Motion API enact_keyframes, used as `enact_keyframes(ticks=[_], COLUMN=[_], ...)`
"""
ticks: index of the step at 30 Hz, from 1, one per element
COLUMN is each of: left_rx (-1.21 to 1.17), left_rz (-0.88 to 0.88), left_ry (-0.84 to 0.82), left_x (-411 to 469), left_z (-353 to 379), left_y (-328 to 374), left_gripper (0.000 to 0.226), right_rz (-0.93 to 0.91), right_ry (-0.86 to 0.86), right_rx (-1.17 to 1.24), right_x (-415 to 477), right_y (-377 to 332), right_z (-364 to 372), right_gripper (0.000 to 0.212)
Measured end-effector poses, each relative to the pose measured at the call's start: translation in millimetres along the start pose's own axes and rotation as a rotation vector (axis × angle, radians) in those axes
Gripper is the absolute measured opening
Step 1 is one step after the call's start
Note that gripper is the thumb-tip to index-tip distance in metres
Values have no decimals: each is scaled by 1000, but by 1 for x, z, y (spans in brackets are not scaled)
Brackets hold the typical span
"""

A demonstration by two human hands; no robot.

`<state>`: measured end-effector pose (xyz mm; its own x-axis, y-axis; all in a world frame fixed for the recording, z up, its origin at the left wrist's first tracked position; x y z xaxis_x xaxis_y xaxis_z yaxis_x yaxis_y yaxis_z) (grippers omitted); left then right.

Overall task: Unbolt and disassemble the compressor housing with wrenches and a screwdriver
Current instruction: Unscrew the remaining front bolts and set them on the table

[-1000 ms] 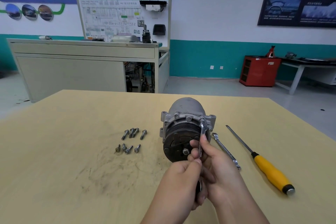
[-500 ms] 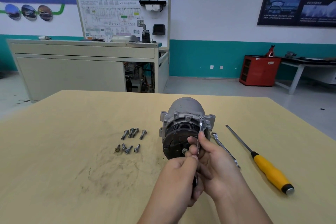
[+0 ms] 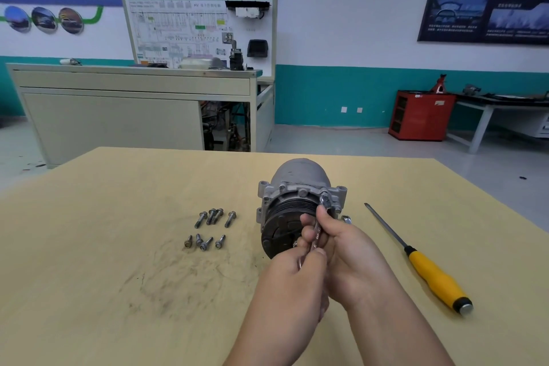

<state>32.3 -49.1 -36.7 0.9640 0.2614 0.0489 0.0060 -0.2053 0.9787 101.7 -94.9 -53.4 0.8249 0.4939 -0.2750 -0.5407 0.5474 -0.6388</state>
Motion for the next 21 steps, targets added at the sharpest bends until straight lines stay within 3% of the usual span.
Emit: enact_keyframes(ticks=[4, 8, 14, 18, 21], left_rx=[106, 76, -396, -745, -764], left_rz=[85, 84, -101, -229, -287], left_ry=[114, 125, 5, -94, -174], left_x=[-1, -1, 1, -4, -5], left_z=[-9, -10, 0, 19, 24], left_y=[-1, -1, -17, -24, -27], left_gripper=[42, 53, 52, 40, 42], right_rz=[8, -2, 20, 13, 24], right_ry=[5, -55, -275, -181, -89], right_rx=[18, 20, 72, 73, 28], right_x=[1, 1, -10, -12, -11], right_y=[2, 3, 9, 14, 15], right_z=[0, -2, -1, -5, -12], right_gripper=[39, 39, 32, 23, 21])
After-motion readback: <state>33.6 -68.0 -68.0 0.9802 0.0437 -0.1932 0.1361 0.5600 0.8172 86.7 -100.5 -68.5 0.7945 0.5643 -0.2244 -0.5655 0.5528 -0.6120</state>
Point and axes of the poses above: each hand's wrist, its own x-axis towards the middle knuckle, its own z-axis out of the palm, y = z × x, the point moved 7 cm from there along x, towards the middle knuckle, and after that the axes turned 5 degrees about x, right-handed, at the moved point
